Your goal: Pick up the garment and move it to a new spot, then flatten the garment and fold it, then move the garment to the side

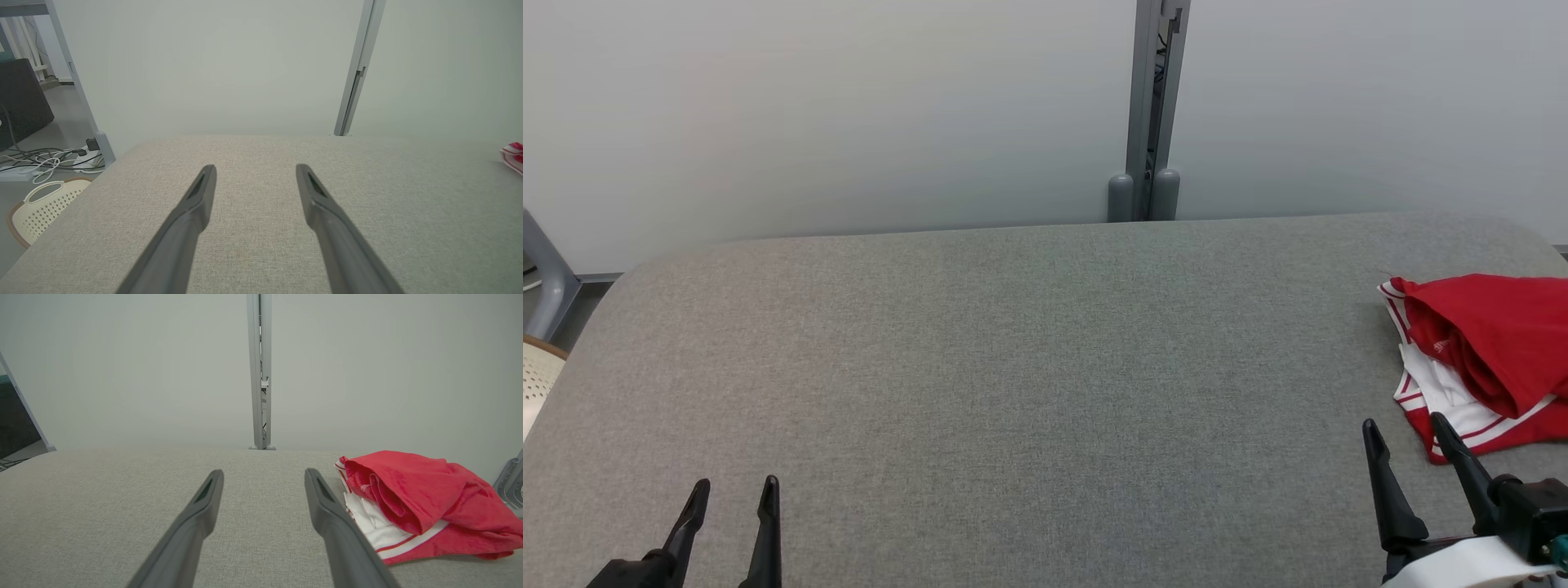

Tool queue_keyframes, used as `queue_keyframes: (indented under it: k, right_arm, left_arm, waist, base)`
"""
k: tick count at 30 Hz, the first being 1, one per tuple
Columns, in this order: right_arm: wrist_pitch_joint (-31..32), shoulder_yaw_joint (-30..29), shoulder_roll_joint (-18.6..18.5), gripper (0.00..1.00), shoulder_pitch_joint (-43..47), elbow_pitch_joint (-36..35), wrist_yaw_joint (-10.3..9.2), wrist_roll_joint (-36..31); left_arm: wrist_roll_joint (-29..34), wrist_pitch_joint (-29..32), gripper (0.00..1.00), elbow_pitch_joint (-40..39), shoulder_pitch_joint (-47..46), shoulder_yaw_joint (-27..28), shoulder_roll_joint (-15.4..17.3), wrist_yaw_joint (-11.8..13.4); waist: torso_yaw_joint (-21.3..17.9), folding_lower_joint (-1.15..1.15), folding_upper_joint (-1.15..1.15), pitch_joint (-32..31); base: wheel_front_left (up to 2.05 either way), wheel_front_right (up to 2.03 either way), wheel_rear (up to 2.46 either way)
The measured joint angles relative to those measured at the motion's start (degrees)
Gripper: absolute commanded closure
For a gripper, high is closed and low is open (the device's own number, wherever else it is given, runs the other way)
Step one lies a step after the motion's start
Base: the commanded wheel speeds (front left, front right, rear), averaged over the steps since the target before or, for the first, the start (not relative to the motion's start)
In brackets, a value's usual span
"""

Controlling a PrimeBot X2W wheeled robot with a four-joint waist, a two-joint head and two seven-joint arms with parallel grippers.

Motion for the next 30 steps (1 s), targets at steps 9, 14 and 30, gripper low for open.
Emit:
queue_keyframes:
  k: [9, 14, 30]
  right_arm:
    - [-0.05, 0.05, 0.47, 1.00, 0.71, 1.55, -0.01, 0.40]
    - [0.11, 0.30, 0.93, 1.00, 1.72, 3.54, -0.01, 3.07]
    - [1.14, 0.04, 0.56, 1.00, -0.67, 6.06, -0.01, 19.81]
  left_arm:
    - [-0.08, 0.05, 1.00, 1.46, 0.54, -0.68, -1.44, 0.15]
    - [-2.13, 0.60, 1.00, 3.09, 1.03, -1.08, -3.53, -0.40]
    - [-14.28, 3.57, 1.00, 6.10, -2.05, 2.65, -6.34, -4.46]
  waist:
    - [-0.08, 0.00, 0.00, 0.08]
    - [-0.09, 0.00, 0.00, 0.18]
    - [-0.12, 0.00, 0.00, 0.57]
  base:
    - [0.00, 0.00, 0.00]
    - [0.00, 0.00, 0.00]
    - [0.00, 0.00, 0.00]
